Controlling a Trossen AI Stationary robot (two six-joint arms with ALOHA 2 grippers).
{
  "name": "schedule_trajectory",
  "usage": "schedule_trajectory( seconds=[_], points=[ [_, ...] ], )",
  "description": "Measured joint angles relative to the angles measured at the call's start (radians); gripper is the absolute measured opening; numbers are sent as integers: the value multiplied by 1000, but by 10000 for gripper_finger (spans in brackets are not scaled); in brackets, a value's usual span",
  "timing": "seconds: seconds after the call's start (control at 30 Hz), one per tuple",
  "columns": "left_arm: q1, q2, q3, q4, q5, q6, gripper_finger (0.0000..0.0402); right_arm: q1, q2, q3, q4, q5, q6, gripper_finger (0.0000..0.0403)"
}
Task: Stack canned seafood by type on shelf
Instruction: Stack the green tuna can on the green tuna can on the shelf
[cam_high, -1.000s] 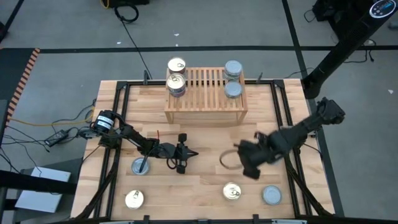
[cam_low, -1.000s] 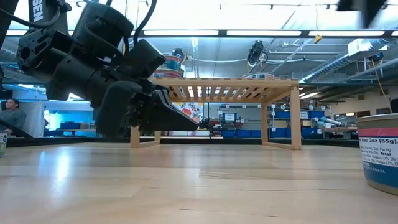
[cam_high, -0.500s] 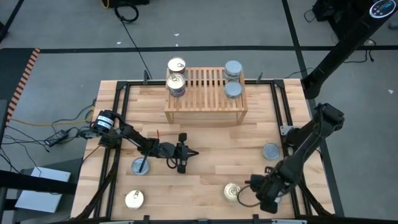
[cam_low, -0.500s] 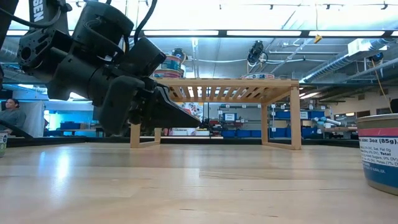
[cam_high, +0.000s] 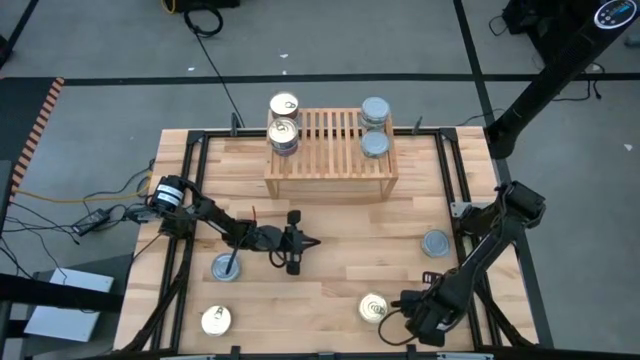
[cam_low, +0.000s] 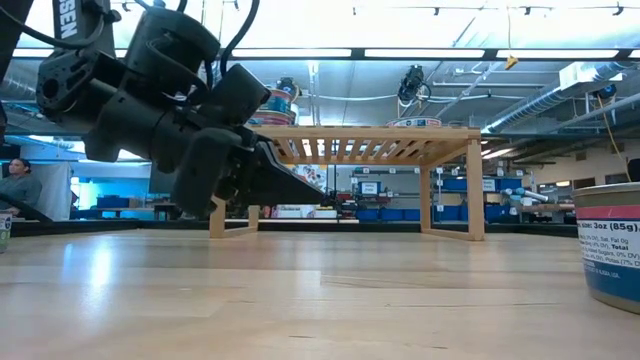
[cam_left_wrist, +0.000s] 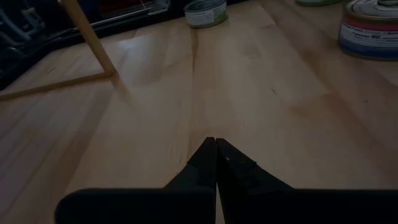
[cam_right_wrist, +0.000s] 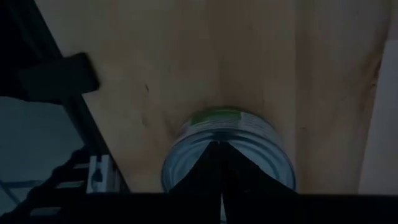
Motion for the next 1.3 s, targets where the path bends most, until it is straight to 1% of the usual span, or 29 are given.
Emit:
schedule_trajectory(
  seconds=[0.2, 0.5, 0.63, 0.8, 1.07, 1.3],
  points=[
    [0, 0, 0, -11, 0, -6, 5, -5, 10, -1, -22, 8, -18, 5],
    [-13, 0, 0, -25, 2, -27, 5, -5, 17, -1, -25, -14, -42, 5],
    [-16, 0, 0, -27, 2, -31, 5, -9, 28, -1, -37, 16, -72, 5],
    [-29, 0, 0, -37, 2, -37, 5, -41, 22, -32, -48, 26, -77, 5],
    [-42, 0, 0, -37, 0, -39, 5, -119, 24, -38, -122, 160, -147, 5],
    [-42, 0, 0, -37, 0, -52, 5, -236, 25, -40, -124, 310, -266, 5]
  ],
)
